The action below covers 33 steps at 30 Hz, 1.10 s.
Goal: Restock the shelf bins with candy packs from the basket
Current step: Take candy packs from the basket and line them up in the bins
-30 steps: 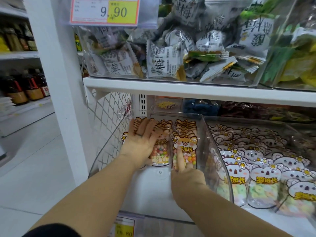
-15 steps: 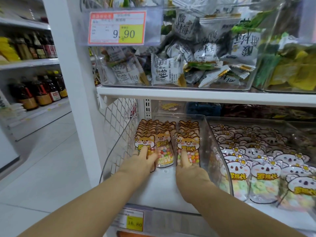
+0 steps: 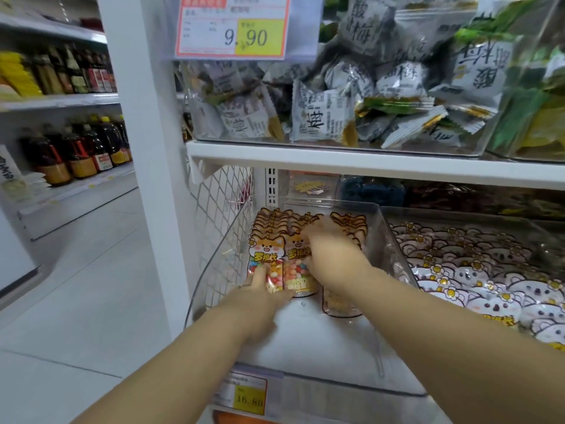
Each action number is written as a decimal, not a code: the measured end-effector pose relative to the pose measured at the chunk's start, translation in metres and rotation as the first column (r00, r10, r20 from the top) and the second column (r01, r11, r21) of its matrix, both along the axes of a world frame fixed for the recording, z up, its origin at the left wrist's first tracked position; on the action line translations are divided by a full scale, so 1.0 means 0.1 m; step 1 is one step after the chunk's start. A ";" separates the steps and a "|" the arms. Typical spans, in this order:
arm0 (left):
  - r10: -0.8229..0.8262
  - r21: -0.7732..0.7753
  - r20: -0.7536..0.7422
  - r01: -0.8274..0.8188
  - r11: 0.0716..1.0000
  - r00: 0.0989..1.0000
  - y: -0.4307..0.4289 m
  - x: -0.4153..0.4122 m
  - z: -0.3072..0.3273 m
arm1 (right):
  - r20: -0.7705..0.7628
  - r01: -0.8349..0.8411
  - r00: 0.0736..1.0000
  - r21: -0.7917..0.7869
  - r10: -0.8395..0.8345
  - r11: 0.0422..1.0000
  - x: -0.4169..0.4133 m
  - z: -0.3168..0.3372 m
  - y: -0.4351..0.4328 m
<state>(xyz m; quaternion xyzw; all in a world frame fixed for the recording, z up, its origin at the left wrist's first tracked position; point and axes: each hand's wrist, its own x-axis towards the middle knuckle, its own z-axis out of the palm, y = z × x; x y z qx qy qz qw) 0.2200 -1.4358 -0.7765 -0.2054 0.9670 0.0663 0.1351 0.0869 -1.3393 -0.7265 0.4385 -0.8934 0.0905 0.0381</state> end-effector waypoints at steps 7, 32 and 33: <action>0.087 0.073 0.000 -0.087 0.994 0.996 0.08 0.01 0.01 | -0.258 0.009 0.966 0.067 0.008 0.998 -0.17 -0.20 -0.35; -0.074 -0.301 0.176 0.125 0.945 0.982 0.13 -0.15 0.01 | -0.158 0.143 0.979 0.103 -0.126 0.984 -0.29 -0.03 -0.28; -0.079 -0.315 0.174 0.132 0.940 0.982 0.11 -0.15 0.01 | -0.141 0.170 0.978 0.083 -0.157 0.982 -0.31 -0.03 -0.28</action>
